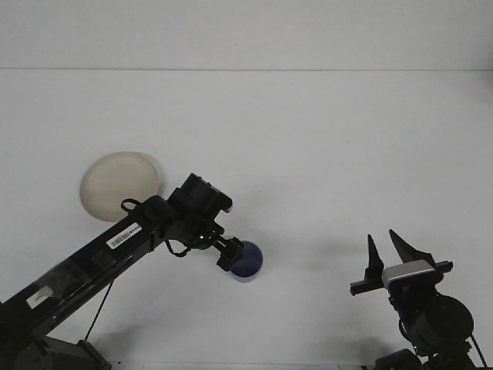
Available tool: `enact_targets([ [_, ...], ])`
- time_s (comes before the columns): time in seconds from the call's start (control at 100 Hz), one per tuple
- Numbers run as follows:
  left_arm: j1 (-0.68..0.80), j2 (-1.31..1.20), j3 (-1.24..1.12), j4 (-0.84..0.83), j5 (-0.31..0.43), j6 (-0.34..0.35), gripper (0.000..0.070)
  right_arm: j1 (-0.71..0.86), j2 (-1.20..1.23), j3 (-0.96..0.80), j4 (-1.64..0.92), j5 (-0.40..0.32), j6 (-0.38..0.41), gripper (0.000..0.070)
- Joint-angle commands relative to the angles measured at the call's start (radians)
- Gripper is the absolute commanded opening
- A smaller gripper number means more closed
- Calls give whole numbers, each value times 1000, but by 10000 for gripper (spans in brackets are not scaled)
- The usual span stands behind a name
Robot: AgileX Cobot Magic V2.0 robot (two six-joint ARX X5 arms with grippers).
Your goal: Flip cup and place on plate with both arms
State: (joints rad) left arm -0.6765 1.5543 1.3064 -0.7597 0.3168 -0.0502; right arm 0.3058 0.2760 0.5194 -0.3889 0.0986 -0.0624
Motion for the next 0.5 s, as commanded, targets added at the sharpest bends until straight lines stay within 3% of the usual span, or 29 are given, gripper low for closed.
enact_targets([
  [0.0, -17, 37, 22, 11, -10, -16, 540, 2, 0, 8, 11, -1, 6, 285],
  [0.27, -52, 129, 22, 47, -20, -23, 524, 2, 0, 8, 11, -1, 6, 286],
  [0.36, -61, 149, 22, 58, -24, -24, 400, 2, 0, 8, 11, -1, 6, 286],
  [0.49, -74, 169, 22, 49, -29, -17, 168, 2, 0, 8, 12, -1, 6, 286],
])
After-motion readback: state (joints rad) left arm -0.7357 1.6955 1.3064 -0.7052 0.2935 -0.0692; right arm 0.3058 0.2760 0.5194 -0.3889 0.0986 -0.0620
